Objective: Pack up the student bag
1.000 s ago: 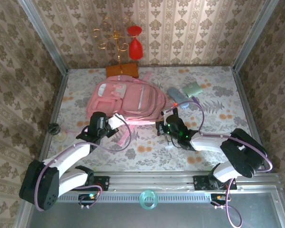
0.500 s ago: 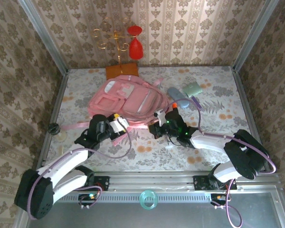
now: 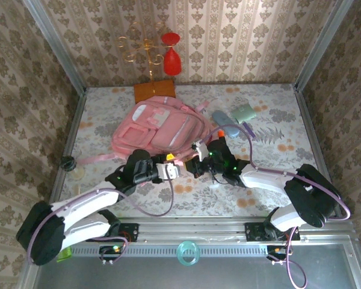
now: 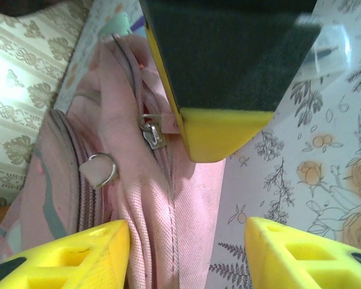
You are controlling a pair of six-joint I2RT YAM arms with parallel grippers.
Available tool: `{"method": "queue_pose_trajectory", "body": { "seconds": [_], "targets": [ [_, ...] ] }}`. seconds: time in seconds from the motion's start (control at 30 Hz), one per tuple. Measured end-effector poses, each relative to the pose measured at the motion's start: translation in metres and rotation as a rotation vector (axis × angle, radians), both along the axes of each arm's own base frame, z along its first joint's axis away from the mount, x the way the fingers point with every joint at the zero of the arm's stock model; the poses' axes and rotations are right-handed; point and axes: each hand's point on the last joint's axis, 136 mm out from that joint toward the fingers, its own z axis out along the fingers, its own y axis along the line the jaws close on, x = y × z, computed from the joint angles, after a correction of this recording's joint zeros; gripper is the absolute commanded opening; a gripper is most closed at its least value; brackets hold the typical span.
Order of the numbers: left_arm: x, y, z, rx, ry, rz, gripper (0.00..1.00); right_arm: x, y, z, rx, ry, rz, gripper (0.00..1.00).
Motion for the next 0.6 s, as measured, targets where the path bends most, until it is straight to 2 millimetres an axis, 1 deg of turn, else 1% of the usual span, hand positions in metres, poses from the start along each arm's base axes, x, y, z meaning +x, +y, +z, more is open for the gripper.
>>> {"method": "queue_pose_trajectory", "body": {
  "seconds": [0.13, 0.23, 0.27, 0.33, 0.43, 0.47, 0.6],
  "targets": [
    [0.016, -0.006, -0.003, 0.027, -0.038, 0.034, 0.39, -0.001, -0.001, -0.001, -0.004, 0.006, 0.0, 0.0],
    [0.029, -0.008, -0.003, 0.039, -0.067, 0.063, 0.37, -0.004, 0.001, -0.001, 0.005, 0.013, 0.019, 0.0],
    [0.031, -0.009, -0.004, 0.042, -0.073, 0.067, 0.34, -0.004, 0.001, 0.0, 0.007, 0.014, 0.021, 0.0],
    [0.034, -0.011, -0.007, 0.045, -0.079, 0.069, 0.24, -0.003, 0.0, 0.0, 0.01, 0.018, 0.023, 0.0],
    [0.037, -0.014, -0.011, 0.044, -0.082, 0.068, 0.04, -0.002, -0.002, 0.0, 0.013, 0.019, 0.02, 0.0],
    [0.037, -0.015, -0.011, 0.039, -0.081, 0.064, 0.0, -0.001, -0.003, 0.0, 0.012, 0.019, 0.015, 0.0],
    [0.038, -0.015, -0.006, 0.011, -0.076, 0.058, 0.0, 0.0, -0.014, 0.005, -0.015, 0.002, -0.01, 0.0]
  ]
}}
